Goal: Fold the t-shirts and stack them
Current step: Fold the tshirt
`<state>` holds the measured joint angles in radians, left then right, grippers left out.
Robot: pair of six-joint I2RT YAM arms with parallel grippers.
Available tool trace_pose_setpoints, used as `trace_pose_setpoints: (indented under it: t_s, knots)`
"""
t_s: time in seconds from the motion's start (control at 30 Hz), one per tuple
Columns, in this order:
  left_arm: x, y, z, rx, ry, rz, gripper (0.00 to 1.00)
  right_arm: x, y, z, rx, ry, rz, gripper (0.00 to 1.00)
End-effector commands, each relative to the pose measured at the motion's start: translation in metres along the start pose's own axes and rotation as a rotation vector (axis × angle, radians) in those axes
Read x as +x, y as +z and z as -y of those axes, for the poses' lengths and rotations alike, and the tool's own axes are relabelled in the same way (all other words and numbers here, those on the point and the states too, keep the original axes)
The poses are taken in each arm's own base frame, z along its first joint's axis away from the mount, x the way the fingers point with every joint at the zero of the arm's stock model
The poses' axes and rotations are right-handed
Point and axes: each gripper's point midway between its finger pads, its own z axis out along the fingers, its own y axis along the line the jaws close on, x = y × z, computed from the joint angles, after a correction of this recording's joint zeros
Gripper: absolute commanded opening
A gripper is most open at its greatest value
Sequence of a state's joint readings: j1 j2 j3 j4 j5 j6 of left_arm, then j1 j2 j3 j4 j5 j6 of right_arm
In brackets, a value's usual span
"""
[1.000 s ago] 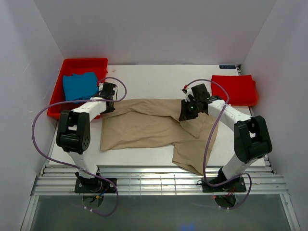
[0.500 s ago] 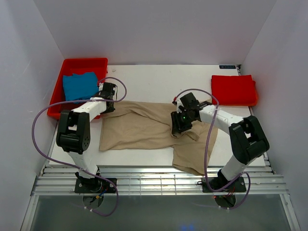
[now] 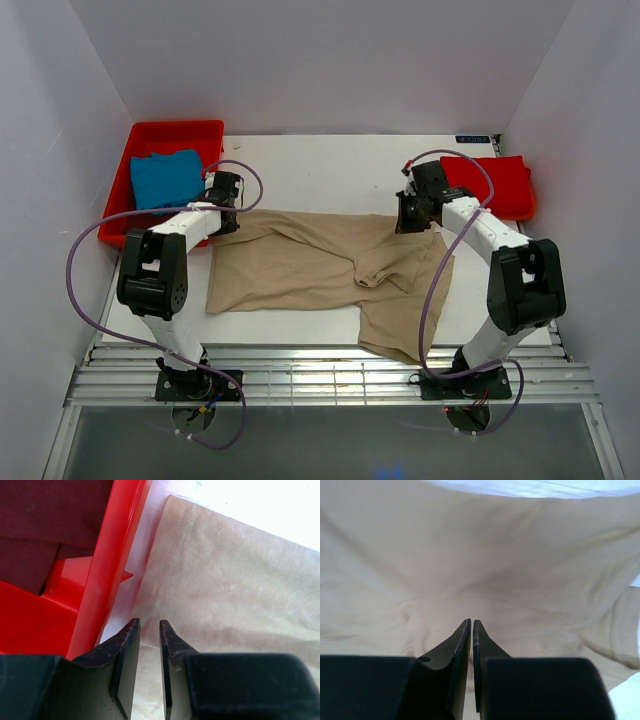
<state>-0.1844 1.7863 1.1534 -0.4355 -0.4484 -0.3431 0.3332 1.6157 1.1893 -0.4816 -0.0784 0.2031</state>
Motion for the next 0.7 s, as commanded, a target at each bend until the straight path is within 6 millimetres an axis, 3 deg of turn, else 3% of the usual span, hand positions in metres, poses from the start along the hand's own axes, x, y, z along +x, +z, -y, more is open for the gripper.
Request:
trace_pose_setpoints:
  t_s: [0.0,0.2,0.37,0.67]
  knots:
    - [-0.014,-0.007,0.004,0.033,-0.052,0.038,0.32,-0.01,0.02,0.027,0.052,0.039,0.002,0.11]
    - [-0.012,-0.001,0.015,0.082,-0.063,0.035,0.2,-0.024,0.047,0.056,0.075,0.075,0.011,0.1]
    - [0.009,0.011,0.015,0.066,-0.041,-0.015,0.19,-0.029,0.065,0.073,0.111,0.088,-0.004,0.09]
    - [0.061,0.029,0.003,0.003,-0.003,-0.135,0.17,0.003,0.074,0.113,0.27,0.108,-0.133,0.09]
